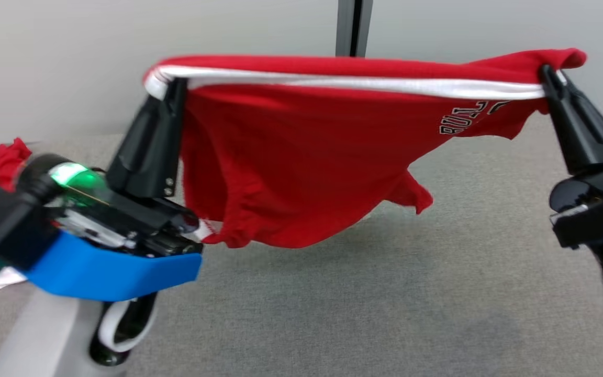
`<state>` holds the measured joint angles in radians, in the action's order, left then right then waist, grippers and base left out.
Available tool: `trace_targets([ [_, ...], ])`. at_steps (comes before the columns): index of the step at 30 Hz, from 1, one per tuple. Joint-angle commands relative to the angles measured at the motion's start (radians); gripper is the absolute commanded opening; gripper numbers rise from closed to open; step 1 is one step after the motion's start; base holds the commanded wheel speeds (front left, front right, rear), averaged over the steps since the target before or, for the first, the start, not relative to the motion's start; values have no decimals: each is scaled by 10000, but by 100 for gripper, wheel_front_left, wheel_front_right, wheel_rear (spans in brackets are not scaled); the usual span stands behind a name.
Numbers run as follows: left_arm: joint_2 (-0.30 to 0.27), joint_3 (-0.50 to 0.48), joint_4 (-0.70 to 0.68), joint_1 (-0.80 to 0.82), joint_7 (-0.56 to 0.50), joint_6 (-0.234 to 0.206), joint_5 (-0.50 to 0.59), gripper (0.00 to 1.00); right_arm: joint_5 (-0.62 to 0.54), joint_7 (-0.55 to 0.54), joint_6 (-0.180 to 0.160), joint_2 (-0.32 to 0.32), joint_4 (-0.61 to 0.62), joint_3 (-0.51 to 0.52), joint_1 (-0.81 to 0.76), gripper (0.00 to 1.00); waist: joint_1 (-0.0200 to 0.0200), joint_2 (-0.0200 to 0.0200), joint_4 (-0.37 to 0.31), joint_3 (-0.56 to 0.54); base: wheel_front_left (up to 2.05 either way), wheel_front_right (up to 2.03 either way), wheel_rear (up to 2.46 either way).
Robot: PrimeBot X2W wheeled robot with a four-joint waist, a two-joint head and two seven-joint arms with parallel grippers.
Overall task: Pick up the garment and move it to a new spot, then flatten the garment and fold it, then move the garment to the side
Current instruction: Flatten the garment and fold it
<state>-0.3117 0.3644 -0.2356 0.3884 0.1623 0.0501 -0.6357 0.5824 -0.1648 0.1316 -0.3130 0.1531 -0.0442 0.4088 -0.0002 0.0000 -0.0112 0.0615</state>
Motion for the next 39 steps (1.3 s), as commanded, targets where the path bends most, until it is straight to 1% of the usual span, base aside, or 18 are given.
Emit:
trace_targets([
  [1,-185,-209,-350,157,-139,-130,39,0,-128,-166,-18,77,372,244,-283,0,2,0,-198,-211,0,0,0],
  [5,-636,-545,-1713,493,-995,-395,-130,0,-610,-966,-18,419,2086,905,-765,0,2,0,-326,-302,0,0,0],
  [8,-925,-659,-2113,766,-1519,-534,-123,0,-843,-1450,-18,739,2770,1128,-926,0,2,0,-405,-165,0,0,0],
  [11,-914,-556,-2024,1065,-1870,-494,-332,0,-1070,-1749,-18,950,2890,1266,-966,0,2,0,-455,164,0,0,0],
  [14,-806,-445,-1556,1423,-2090,-363,-546,0,-1118,-1854,-18,1137,2465,1220,-645,0,2,0,-487,663,0,0,0],
  [17,-784,-367,-781,2078,-2242,-160,-635,0,-1312,-1709,-18,1159,1645,1109,4,0,2,0,-573,1245,0,0,0],
  [21,-775,-178,508,3455,-2338,217,-447,0,-1673,-1266,-18,1067,1,775,1553,0,2,0,-711,1926,0,0,0],
  [26,-443,-35,2127,5479,-2020,521,-295,0,-2378,-67,-18,1206,-2101,634,4022,0,2,0,-831,2433,0,0,0],
  [29,-82,168,3028,6182,-1721,629,-420,0,-2964,739,-18,1344,-3299,622,4956,0,2,0,-829,2712,0,0,0],
  [31,141,229,3583,6328,-1432,683,-538,0,-3263,1218,-17,1479,-4043,604,5230,0,2,0,-797,2951,0,0,0],
  [33,262,445,4064,6090,-1183,727,-626,0,-3375,1616,-15,1708,-4763,493,5157,0,2,0,-793,3171,0,0,0],
  [36,281,960,4659,5418,-839,787,-746,0,-3577,2193,-14,1827,-5815,249,4724,0,2,0,-806,3487,0,0,0],
  [39,235,1505,4873,4500,-298,831,-932,0,-3565,2796,-11,1986,-6732,10,4275,0,2,0,-795,3648,0,0,0],
])
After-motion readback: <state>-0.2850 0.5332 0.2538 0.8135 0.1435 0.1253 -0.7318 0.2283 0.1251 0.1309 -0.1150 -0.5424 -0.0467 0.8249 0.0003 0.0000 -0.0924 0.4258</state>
